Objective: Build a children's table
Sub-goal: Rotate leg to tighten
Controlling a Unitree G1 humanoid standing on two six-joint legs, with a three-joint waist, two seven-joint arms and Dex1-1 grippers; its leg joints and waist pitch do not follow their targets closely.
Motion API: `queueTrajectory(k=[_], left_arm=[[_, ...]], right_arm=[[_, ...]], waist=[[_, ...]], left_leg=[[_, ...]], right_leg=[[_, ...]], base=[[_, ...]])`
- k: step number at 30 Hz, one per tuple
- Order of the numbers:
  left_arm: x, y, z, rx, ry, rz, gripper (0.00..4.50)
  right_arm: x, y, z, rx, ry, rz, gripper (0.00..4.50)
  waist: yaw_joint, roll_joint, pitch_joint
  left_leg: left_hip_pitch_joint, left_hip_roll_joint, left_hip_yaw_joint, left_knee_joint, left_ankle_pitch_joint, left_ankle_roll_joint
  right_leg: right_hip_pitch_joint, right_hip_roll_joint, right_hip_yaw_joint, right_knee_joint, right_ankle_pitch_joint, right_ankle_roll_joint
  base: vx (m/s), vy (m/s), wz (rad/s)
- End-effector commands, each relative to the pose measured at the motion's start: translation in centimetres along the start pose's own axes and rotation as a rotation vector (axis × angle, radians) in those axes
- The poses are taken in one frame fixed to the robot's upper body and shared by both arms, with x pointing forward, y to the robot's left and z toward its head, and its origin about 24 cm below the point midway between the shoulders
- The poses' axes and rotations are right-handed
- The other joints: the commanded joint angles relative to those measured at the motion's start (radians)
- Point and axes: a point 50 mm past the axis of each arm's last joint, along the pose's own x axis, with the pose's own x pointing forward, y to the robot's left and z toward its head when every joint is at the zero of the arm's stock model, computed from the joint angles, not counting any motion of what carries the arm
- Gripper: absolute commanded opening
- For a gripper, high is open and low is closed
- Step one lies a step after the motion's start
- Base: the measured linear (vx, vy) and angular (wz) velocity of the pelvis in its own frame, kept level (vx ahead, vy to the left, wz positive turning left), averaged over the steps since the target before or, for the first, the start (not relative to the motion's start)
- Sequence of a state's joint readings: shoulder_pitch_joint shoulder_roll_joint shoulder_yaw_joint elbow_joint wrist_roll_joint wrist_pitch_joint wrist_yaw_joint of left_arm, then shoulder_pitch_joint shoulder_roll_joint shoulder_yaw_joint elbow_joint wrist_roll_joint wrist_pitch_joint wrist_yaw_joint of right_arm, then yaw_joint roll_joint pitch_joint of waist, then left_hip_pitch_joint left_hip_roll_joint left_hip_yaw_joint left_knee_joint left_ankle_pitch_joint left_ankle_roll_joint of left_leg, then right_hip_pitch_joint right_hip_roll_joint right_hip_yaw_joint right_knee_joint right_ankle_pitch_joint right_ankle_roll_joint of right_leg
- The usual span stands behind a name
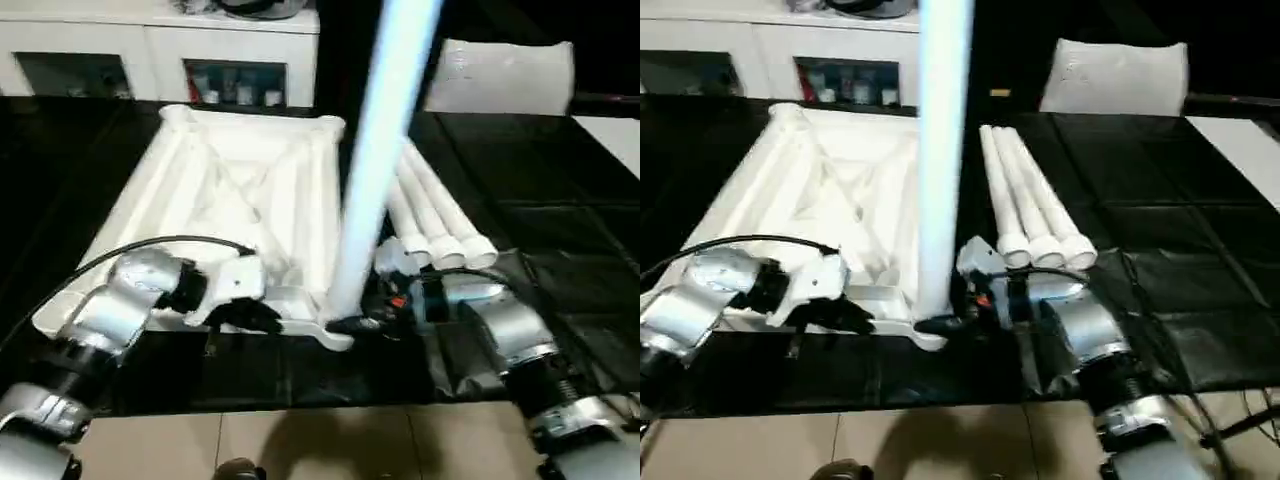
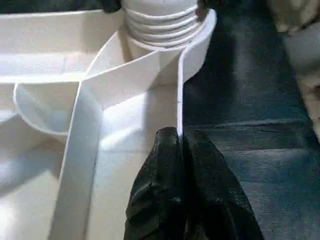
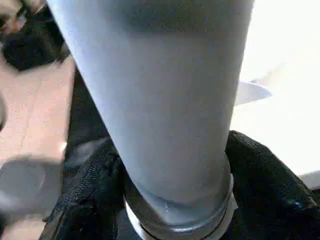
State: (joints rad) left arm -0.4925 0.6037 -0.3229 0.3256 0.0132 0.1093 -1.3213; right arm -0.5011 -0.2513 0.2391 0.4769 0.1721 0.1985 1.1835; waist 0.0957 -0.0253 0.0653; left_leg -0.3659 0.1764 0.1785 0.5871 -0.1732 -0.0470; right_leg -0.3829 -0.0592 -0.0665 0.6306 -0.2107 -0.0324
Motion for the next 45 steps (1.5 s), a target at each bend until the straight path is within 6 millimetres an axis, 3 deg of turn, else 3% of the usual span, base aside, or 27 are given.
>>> queueTrajectory(k=[1,3,4,5,6,7,8,12,13,16,17,18,21,22,23,24,26,28,29,31,36,42,45], left_arm=[[0.7,-0.1,0.7,-0.017,-0.030,0.046,0.00],[0.8,-0.1,1.0,-0.066,-0.061,0.138,0.00],[1.4,-0.4,1.6,-0.143,-0.116,0.237,0.00],[1.4,-0.4,1.6,-0.143,-0.116,0.237,0.00],[1.8,-0.4,1.9,-0.192,-0.138,0.292,0.00],[2.3,-0.6,2.2,-0.230,-0.154,0.336,0.00],[3.2,-0.6,2.8,-0.298,-0.184,0.428,0.00],[5.0,-0.1,4.4,-0.382,-0.235,0.573,0.00],[5.0,-0.1,4.4,-0.382,-0.235,0.573,0.00],[5.8,0.5,5.8,-0.374,-0.273,0.594,0.00],[5.9,0.7,6.1,-0.352,-0.264,0.598,0.00],[5.8,0.8,6.1,-0.328,-0.246,0.604,0.00],[5.1,1.0,5.4,-0.311,-0.196,0.611,0.00],[4.8,1.1,5.2,-0.323,-0.193,0.606,0.00],[4.8,1.1,5.2,-0.323,-0.193,0.606,0.00],[4.4,1.3,4.7,-0.325,-0.183,0.605,0.00],[4.1,1.4,4.4,-0.318,-0.170,0.610,0.00],[3.0,1.7,3.3,-0.298,-0.135,0.616,0.00],[2.9,1.7,3.2,-0.294,-0.130,0.619,0.00],[2.3,1.7,2.7,-0.290,-0.117,0.623,0.00],[1.5,1.3,2.2,-0.288,-0.132,0.612,0.00],[1.0,0.7,3.0,-0.307,-0.252,0.598,0.00],[-0.1,0.1,3.3,-0.352,-0.334,0.589,0.54]], right_arm=[[0.9,-0.1,-0.3,0.046,-0.027,-0.069,2.64],[2.0,-0.4,-0.1,0.088,-0.073,-0.165,2.64],[3.8,-0.3,-0.1,0.135,-0.100,-0.253,2.64],[3.8,-0.3,-0.1,0.135,-0.100,-0.253,2.64],[4.6,-0.1,0.1,0.161,-0.116,-0.275,2.64],[5.4,0.0,0.3,0.200,-0.139,-0.307,2.64],[6.7,0.1,0.7,0.271,-0.174,-0.364,2.63],[8.8,0.6,0.7,0.332,-0.151,-0.450,2.62],[8.8,0.6,0.7,0.332,-0.151,-0.450,2.62],[9.2,0.7,0.9,0.346,-0.170,-0.483,2.62],[9.2,0.7,0.9,0.332,-0.168,-0.496,3.17],[9.2,0.6,1.0,0.321,-0.163,-0.510,3.31],[8.8,0.5,1.1,0.314,-0.178,-0.537,3.51],[8.7,0.5,1.2,0.306,-0.191,-0.524,3.61],[8.7,0.5,1.2,0.306,-0.191,-0.524,3.69],[8.1,0.4,1.3,0.292,-0.205,-0.514,3.76],[7.6,0.4,1.4,0.279,-0.213,-0.516,3.98],[5.6,0.1,1.1,0.225,-0.206,-0.525,4.15],[5.4,0.1,1.1,0.223,-0.206,-0.526,4.27],[4.2,0.1,1.0,0.192,-0.210,-0.503,4.46],[1.6,0.2,0.8,0.145,-0.209,-0.466,4.46],[-0.4,0.6,0.7,0.122,-0.200,-0.453,4.46],[-1.5,0.6,0.9,0.117,-0.229,-0.486,4.50]], waist=[[0.002,0.010,-0.055],[-0.014,0.016,-0.051],[-0.020,0.015,-0.055],[-0.026,0.015,-0.051],[-0.034,0.011,-0.051],[-0.038,0.014,-0.051],[-0.045,0.012,-0.048],[-0.041,0.012,-0.051],[-0.042,0.008,-0.051],[-0.036,0.008,-0.053],[-0.035,0.008,-0.054],[-0.036,0.014,-0.054],[-0.038,0.015,-0.054],[-0.041,0.025,-0.055],[-0.043,0.023,-0.055],[-0.047,0.014,-0.057],[-0.044,0.021,-0.058],[-0.048,0.019,-0.056],[-0.048,0.030,-0.057],[-0.054,0.022,-0.059],[-0.049,0.027,-0.066],[-0.046,0.022,-0.070],[-0.041,0.022,-0.071]], left_leg=[[0.020,0.066,-0.028,-0.079,-0.300,-0.028],[0.018,0.066,-0.032,-0.083,-0.321,-0.042],[0.016,0.066,-0.034,-0.082,-0.319,-0.048],[0.011,0.067,-0.036,-0.086,-0.314,-0.052],[0.014,0.064,-0.035,-0.086,-0.323,-0.051],[0.018,0.062,-0.033,-0.082,-0.318,-0.043],[0.014,0.063,-0.032,-0.083,-0.306,-0.037],[0.014,0.058,-0.027,-0.078,-0.268,-0.017],[0.012,0.057,-0.025,-0.078,-0.255,-0.010],[0.011,0.056,-0.025,-0.079,-0.241,0.001],[0.011,0.057,-0.026,-0.079,-0.236,0.002],[0.011,0.058,-0.026,-0.081,-0.231,0.000],[0.011,0.058,-0.028,-0.084,-0.236,-0.001],[0.009,0.057,-0.030,-0.084,-0.236,-0.006],[0.011,0.058,-0.029,-0.085,-0.242,-0.007],[0.010,0.058,-0.026,-0.083,-0.231,-0.003],[0.011,0.056,-0.026,-0.082,-0.220,0.002],[0.010,0.057,-0.027,-0.083,-0.214,0.006],[0.009,0.056,-0.028,-0.082,-0.215,0.007],[0.008,0.057,-0.027,-0.080,-0.213,0.013],[0.007,0.060,-0.024,-0.072,-0.141,0.035],[0.007,0.060,-0.023,-0.069,-0.142,0.040],[0.007,0.062,-0.022,-0.068,-0.127,0.043]], right_leg=[[0.029,-0.103,0.060,-0.091,-0.323,-0.194],[0.025,-0.103,0.062,-0.095,-0.363,-0.186],[0.030,-0.105,0.061,-0.092,-0.359,-0.185],[0.030,-0.104,0.060,-0.090,-0.352,-0.188],[0.027,-0.099,0.058,-0.094,-0.361,-0.182],[0.023,-0.097,0.061,-0.095,-0.345,-0.186],[0.024,-0.097,0.064,-0.095,-0.325,-0.192],[0.024,-0.093,0.063,-0.101,-0.291,-0.184],[0.025,-0.091,0.063,-0.100,-0.275,-0.178],[0.028,-0.091,0.062,-0.103,-0.259,-0.158],[0.029,-0.091,0.061,-0.102,-0.250,-0.156],[0.028,-0.088,0.061,-0.100,-0.220,-0.153],[0.029,-0.089,0.061,-0.098,-0.205,-0.156],[0.033,-0.090,0.060,-0.097,-0.201,-0.157],[0.032,-0.089,0.060,-0.100,-0.199,-0.158],[0.034,-0.088,0.060,-0.099,-0.176,-0.166],[0.035,-0.089,0.061,-0.097,-0.167,-0.168],[0.037,-0.086,0.059,-0.097,-0.152,-0.166],[0.039,-0.085,0.059,-0.096,-0.146,-0.165],[0.041,-0.086,0.059,-0.097,-0.131,-0.174],[0.045,-0.086,0.058,-0.083,-0.018,-0.211],[0.047,-0.088,0.057,-0.085,-0.039,-0.223],[0.048,-0.088,0.057,-0.080,-0.018,-0.229]], base=[[0.000,0.000,0.00],[0.000,0.000,0.00],[0.000,0.000,0.00],[0.000,0.000,0.00],[0.000,0.000,0.00],[0.000,0.000,0.00],[0.000,0.000,0.00],[0.000,0.000,0.00],[0.000,0.000,0.00],[0.000,0.000,0.00],[0.000,0.000,0.00],[0.000,0.000,0.00],[0.000,0.000,0.00],[0.000,0.000,0.00],[0.000,0.000,0.00],[0.000,0.000,0.00],[0.000,0.000,0.00],[0.000,0.000,0.00],[0.000,0.000,0.00],[0.000,0.000,0.00],[0.000,0.000,0.00],[0.000,0.000,0.00],[0.000,0.000,0.00]])
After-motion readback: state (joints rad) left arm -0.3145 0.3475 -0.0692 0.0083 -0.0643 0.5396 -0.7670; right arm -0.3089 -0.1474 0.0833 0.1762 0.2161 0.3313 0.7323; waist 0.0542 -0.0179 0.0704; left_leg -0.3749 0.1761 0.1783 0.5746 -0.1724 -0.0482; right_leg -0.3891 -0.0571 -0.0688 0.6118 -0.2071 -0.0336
